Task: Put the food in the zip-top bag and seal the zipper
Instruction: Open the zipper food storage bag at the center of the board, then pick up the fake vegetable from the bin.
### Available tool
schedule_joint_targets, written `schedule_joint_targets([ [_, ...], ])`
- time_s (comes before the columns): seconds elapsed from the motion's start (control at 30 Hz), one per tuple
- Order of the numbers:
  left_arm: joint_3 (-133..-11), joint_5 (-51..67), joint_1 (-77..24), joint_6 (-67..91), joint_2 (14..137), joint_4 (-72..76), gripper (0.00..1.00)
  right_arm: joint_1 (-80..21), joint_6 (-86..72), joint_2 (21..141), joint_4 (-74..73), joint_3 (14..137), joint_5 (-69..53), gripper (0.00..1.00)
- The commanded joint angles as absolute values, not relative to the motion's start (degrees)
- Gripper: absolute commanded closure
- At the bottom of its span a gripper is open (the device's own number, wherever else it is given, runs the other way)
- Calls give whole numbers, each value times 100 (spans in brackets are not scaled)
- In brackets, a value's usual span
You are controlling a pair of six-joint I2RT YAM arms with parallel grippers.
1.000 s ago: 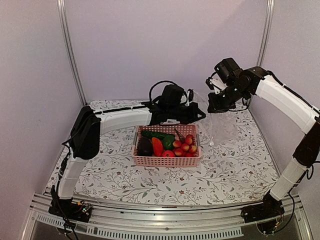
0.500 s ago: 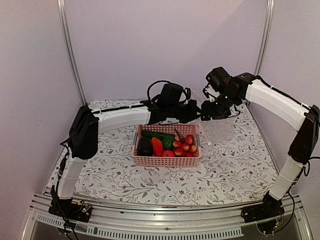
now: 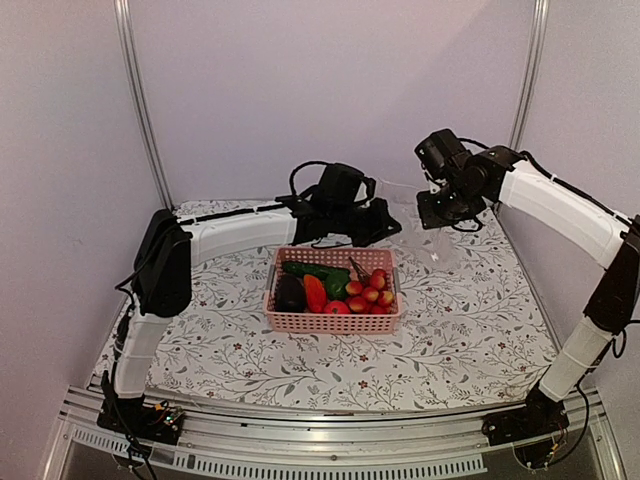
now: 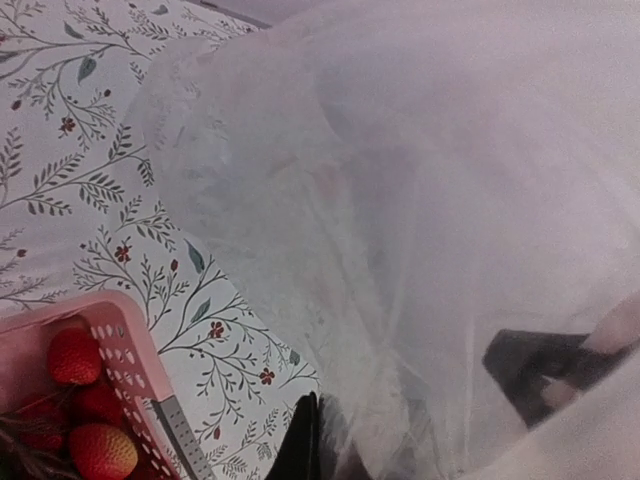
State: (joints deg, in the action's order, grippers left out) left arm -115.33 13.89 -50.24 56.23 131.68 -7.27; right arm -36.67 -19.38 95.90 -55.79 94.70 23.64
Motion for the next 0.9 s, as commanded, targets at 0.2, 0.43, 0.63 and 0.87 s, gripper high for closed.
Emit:
schedule_joint_targets([
  [0.2,-12444,1027,-4898,5519,13600,-2587,100,-3170,-1506,8849,-5355,9353,3068,100],
  [0.43,-12577,1189,-4942,4533,13303,-1937,50,-3165,-1626,8849,-5224,9210,2519,100],
  [0.63,-11758,900,-4988,3495,12278,-2007,26,-3127,-1541,8924,-5166,9146,2557,100],
  [0.87,-9219,413,-5002,3026,10361,-2138,18,-3086,-1460,9064,-5017,9089,2241,100],
])
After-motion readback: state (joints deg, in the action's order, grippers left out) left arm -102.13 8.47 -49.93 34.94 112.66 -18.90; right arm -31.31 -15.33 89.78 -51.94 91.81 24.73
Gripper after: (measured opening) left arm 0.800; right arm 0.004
